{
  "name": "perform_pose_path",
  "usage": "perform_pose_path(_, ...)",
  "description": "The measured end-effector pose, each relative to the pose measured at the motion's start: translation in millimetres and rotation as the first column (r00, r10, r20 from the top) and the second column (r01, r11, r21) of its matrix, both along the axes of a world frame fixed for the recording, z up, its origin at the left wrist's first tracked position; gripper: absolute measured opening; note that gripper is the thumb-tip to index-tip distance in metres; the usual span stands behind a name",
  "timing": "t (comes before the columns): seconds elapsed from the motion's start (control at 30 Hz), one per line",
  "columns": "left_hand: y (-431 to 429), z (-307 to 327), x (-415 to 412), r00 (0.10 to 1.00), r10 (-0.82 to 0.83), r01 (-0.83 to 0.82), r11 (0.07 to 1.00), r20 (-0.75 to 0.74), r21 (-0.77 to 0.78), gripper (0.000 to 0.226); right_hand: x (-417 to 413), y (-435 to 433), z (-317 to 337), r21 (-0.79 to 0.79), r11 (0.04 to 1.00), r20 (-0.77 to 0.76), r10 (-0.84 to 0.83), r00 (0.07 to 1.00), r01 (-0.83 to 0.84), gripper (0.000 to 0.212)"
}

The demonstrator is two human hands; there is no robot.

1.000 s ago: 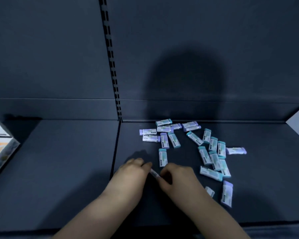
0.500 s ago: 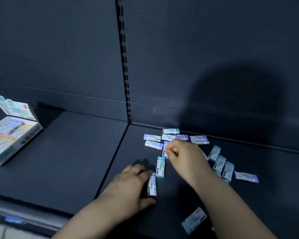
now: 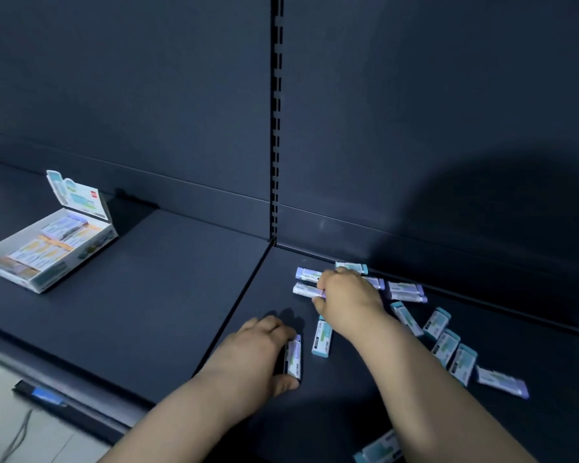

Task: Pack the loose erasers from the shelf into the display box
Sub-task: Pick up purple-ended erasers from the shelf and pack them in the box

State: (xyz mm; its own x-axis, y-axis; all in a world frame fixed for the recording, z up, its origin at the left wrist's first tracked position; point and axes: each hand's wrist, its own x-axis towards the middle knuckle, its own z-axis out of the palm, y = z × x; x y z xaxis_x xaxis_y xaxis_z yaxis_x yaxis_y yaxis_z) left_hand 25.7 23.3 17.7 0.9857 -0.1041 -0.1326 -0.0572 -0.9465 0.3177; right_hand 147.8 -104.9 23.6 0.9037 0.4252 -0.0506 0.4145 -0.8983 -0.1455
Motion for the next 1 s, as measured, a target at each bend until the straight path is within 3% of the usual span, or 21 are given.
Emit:
perform_pose_path(0.17, 9, 2, 2, 1.000, 0.013, -0.013, 1.000, -0.011, 0.007, 0.068, -21, -18, 23, 0.383, 0.922, -0.195, 0.022, 0.981, 0.055, 0.018)
perform_pose_path(0.23, 11, 3, 3, 1.000, 0.006, -0.006, 1.000, -0.019, -0.004, 0.068, -32, -28, 35, 0.431, 0.902, -0.202, 0.103, 0.974, -0.006, 0.014)
perform_pose_path(0.37, 20, 5, 5, 0.999, -0.027, 0.027, 1.000, -0.029, -0.007, 0.067, -54, -45, 38, 0.386, 0.916, -0.287, 0.233, 0.929, -0.111, 0.008)
perform_pose_path(0.47, 28, 6, 7, 0.996, -0.077, 0.077, 0.997, -0.039, -0.004, 0.067, -68, -46, 29, 0.340, 0.935, -0.323, 0.221, 0.920, -0.105, 0.010)
perform_pose_path(0.57, 32, 6, 11, 0.989, -0.134, 0.134, 0.991, -0.055, -0.001, 0.067, -75, -39, 26, 0.390, 0.918, -0.330, 0.216, 0.919, -0.076, 0.008)
perform_pose_path(0.7, 35, 6, 13, 0.981, -0.187, 0.187, 0.982, -0.058, 0.003, 0.067, -71, -25, 30, 0.313, 0.943, -0.288, 0.211, 0.934, -0.116, 0.023)
perform_pose_path(0.8, 38, 6, 14, 0.975, -0.217, 0.218, 0.976, -0.053, 0.009, 0.067, -71, -14, 24, 0.242, 0.968, -0.296, 0.133, 0.946, -0.060, 0.025)
perform_pose_path(0.9, 41, 6, 13, 0.969, -0.246, 0.247, 0.969, -0.037, 0.022, 0.066, -78, -10, 18, 0.210, 0.978, -0.208, 0.033, 0.978, 0.012, 0.028)
perform_pose_path(1.0, 43, 7, 14, 0.962, -0.271, 0.272, 0.962, -0.042, 0.023, 0.068, -79, -20, 16, 0.218, 0.974, -0.212, -0.012, 0.977, 0.059, 0.042)
